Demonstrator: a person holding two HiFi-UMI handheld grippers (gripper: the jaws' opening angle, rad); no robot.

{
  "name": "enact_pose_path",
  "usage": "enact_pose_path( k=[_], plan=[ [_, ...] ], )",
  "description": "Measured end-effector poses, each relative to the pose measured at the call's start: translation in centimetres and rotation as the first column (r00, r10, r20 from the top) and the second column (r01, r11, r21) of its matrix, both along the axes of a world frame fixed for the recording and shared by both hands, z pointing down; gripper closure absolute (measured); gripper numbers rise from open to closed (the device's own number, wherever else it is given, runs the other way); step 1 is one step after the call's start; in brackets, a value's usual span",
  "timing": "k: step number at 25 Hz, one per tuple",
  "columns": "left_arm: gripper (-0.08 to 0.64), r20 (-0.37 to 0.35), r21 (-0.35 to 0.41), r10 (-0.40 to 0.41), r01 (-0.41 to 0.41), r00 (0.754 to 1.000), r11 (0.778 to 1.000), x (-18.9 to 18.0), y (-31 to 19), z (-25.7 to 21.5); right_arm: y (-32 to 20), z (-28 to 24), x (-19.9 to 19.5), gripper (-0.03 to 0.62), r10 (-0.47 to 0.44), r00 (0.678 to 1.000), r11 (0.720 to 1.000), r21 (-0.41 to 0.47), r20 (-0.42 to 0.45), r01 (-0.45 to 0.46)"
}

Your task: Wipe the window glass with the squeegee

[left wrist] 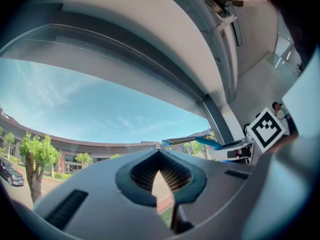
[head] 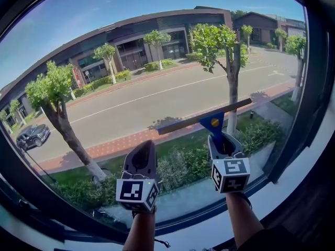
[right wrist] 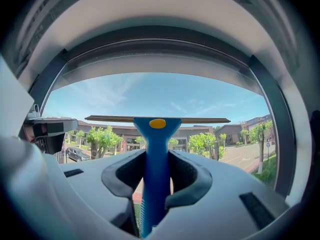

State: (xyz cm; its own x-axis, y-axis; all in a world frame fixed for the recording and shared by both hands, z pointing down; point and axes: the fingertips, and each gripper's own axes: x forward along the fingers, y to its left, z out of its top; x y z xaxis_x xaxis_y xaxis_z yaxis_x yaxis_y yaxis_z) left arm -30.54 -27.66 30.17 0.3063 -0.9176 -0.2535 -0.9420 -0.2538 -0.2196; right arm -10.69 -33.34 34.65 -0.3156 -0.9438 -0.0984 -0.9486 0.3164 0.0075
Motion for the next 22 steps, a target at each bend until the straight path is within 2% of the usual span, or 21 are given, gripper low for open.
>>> enact_pose_path(
  k=[10, 15, 19, 22],
  plan=[
    [0.558, -0.085, -0.027, -0.014, 0.012, 0.996, 1.0, -1.6, 0.8, 1.8, -0.1, 2.4, -0.3, 0.456, -0.017, 1.0, 1.0, -0.015, 0.005, 0.017],
    [0.558, -0.083, -0.039, -0.019, 0.016, 0.996, 0.999, -1.1, 1.4, 3.5, -0.2, 5.0, 0.4, 0.457, -0.029, 1.0, 0.998, -0.05, 0.003, 0.029],
    [0.558, -0.083, -0.048, -0.014, 0.01, 0.996, 0.999, -2.3, 2.2, 3.9, 0.4, 5.7, -0.8, 0.457, -0.029, 1.0, 0.996, -0.082, 0.002, 0.029],
    [0.558, -0.082, -0.053, -0.011, 0.006, 0.997, 0.999, -2.1, 1.8, 4.7, -0.1, 6.7, -0.2, 0.457, -0.027, 1.0, 0.995, -0.095, 0.0, 0.027]
  ],
)
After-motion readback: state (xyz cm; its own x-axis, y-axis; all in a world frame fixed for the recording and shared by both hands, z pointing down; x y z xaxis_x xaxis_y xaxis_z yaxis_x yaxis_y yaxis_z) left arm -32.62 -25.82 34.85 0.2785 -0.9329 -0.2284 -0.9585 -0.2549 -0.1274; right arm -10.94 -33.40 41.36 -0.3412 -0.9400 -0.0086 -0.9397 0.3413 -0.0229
